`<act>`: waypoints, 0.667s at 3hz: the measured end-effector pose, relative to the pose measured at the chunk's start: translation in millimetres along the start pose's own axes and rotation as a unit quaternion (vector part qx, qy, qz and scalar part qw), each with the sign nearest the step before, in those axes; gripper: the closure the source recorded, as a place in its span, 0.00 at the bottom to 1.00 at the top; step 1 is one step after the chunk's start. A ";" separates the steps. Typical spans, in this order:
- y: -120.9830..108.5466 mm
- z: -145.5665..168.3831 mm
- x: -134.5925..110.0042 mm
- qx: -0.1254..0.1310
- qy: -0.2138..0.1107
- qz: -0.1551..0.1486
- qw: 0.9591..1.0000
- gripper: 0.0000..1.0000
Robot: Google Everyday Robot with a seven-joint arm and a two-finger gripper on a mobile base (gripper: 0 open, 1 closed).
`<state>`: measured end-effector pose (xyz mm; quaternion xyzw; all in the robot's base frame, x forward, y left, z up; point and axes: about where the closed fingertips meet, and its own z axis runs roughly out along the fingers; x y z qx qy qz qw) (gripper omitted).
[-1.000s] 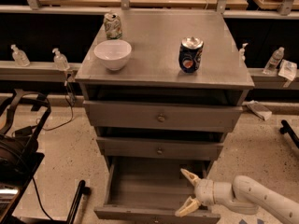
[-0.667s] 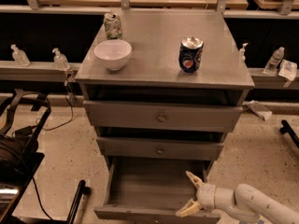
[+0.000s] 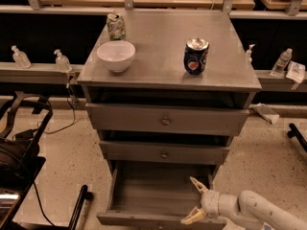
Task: Close bottom drawer
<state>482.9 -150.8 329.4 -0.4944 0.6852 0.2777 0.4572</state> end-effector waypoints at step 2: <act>-17.5 22.7 83.2 0.020 0.108 -0.056 0.992 0.00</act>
Offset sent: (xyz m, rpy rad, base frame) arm 0.0247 -0.0360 -0.1029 -0.3317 -0.0540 -0.0071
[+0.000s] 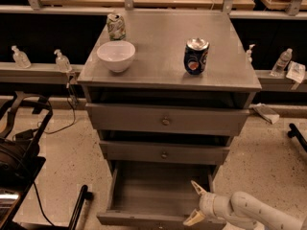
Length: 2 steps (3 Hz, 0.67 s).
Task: Close bottom drawer
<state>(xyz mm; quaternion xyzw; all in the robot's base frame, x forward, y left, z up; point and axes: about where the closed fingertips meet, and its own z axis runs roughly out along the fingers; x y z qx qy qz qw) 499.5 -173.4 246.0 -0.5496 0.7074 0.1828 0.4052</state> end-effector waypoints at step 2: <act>11.7 10.8 36.5 -0.004 0.042 0.014 0.999 0.00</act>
Offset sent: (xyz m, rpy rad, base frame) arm -0.0191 -0.0241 -0.0568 -0.1131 0.0849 -0.0514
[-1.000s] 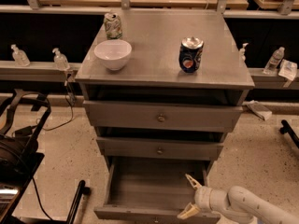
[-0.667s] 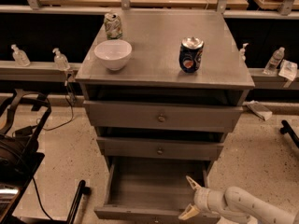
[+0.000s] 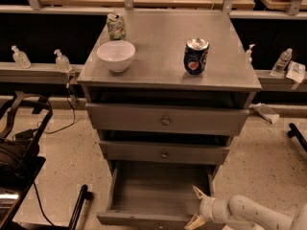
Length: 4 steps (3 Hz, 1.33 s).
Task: Close bottom drawer
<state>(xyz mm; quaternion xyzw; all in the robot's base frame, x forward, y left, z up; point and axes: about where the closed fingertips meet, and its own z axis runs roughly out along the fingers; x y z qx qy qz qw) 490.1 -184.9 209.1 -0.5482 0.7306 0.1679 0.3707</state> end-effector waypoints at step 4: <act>-3.9 8.2 22.5 0.017 0.029 0.019 0.999 0.28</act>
Offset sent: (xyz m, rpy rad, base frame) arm 0.0066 -0.0083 -0.0106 -0.0352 -0.0065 -0.0407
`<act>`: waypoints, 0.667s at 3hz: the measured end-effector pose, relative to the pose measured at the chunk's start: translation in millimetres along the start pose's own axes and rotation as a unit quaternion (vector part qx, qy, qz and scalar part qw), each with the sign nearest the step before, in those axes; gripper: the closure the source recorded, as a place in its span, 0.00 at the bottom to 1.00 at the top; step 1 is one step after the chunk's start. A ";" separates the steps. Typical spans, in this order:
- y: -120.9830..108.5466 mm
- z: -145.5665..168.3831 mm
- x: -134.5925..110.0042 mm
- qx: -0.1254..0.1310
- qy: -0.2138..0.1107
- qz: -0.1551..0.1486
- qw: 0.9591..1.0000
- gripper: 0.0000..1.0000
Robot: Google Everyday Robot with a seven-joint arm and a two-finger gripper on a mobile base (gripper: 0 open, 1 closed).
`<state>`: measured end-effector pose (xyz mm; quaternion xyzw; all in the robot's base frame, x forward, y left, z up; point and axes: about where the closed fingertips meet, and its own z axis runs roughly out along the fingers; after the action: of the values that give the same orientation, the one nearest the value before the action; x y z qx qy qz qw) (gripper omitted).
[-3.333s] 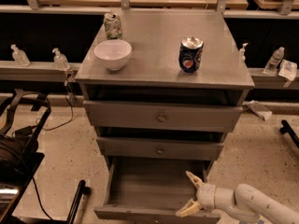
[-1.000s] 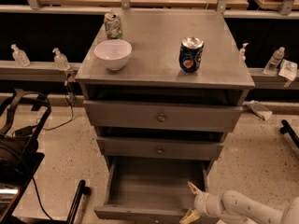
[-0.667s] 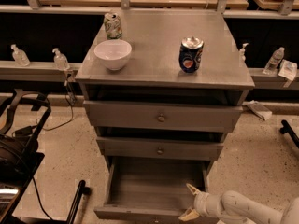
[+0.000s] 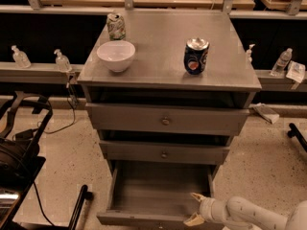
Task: Close bottom drawer
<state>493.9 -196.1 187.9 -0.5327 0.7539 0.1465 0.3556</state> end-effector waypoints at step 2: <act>-11.1 1.0 10.5 0.017 0.018 0.023 0.999 0.26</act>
Offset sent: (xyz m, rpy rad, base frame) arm 0.0158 -0.0223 -0.0041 -0.0313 0.0149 -0.1023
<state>502.5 -207.2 181.6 -0.5120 0.7744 0.1324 0.3474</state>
